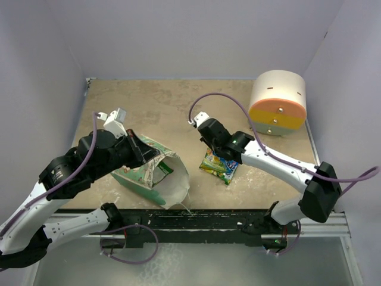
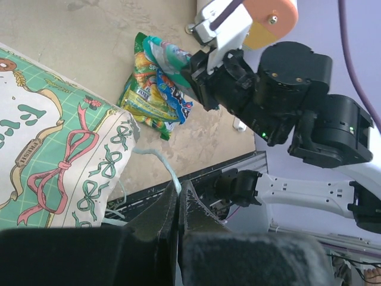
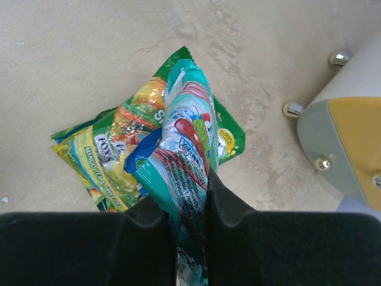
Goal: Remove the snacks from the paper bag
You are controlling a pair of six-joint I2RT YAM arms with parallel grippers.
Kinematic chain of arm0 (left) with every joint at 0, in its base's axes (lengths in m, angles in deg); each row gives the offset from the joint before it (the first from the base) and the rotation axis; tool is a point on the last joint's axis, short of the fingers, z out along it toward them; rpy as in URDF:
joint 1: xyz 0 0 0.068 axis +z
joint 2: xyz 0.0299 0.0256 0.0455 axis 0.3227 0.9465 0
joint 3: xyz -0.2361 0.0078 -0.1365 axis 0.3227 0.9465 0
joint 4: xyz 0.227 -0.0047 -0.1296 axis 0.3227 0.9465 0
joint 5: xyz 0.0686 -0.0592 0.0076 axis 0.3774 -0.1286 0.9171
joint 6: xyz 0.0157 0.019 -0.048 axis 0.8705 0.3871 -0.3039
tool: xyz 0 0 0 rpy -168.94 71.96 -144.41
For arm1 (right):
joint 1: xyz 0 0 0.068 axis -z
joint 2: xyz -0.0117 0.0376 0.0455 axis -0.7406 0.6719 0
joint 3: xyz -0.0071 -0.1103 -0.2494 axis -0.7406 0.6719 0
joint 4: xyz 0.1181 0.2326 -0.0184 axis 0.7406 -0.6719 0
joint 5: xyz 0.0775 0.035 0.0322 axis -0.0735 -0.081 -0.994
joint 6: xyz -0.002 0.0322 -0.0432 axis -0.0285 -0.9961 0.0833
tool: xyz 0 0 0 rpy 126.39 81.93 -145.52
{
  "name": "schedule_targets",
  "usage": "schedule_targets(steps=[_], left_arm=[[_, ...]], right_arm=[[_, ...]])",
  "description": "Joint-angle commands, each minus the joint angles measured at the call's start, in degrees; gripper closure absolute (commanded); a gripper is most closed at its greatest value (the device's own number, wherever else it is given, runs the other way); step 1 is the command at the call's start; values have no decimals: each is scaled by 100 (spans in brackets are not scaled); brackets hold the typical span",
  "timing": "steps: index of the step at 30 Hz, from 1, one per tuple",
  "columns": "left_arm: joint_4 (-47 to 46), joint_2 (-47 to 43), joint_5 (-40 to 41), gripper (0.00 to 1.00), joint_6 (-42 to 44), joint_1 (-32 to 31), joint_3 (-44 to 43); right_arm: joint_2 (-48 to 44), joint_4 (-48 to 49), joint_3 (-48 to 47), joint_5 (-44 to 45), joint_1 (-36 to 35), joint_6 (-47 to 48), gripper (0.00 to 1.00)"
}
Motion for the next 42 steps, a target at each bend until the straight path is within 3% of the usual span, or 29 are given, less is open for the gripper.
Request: schedule_targets(steps=[1,13,19,25,32,38,42], left_arm=[[-75,-83,118,100,-149,-22,-109],[-22,-88,99,100,-133,-17,-148],[129,-198,68,100,-241,-22,-21],[170,-403,17,100,-392,-21,195],[268,-478,35,100,-426,-22,257],[355,-531,43,100,-444,-22,301],[473,-568,110,100,-479,-22,265]], right_arm=[[111,225,-284,-414,-37,4,95],[381,257,-65,-746,-56,-378,70],[40,210,-43,-1074,-56,-593,46],[-344,156,-120,-1344,-51,-628,31],[-742,57,-263,-1468,-51,-156,24],[-1642,1247,368,-3261,-198,444,23],[-2271,2590,1260,-4343,-835,1060,26]])
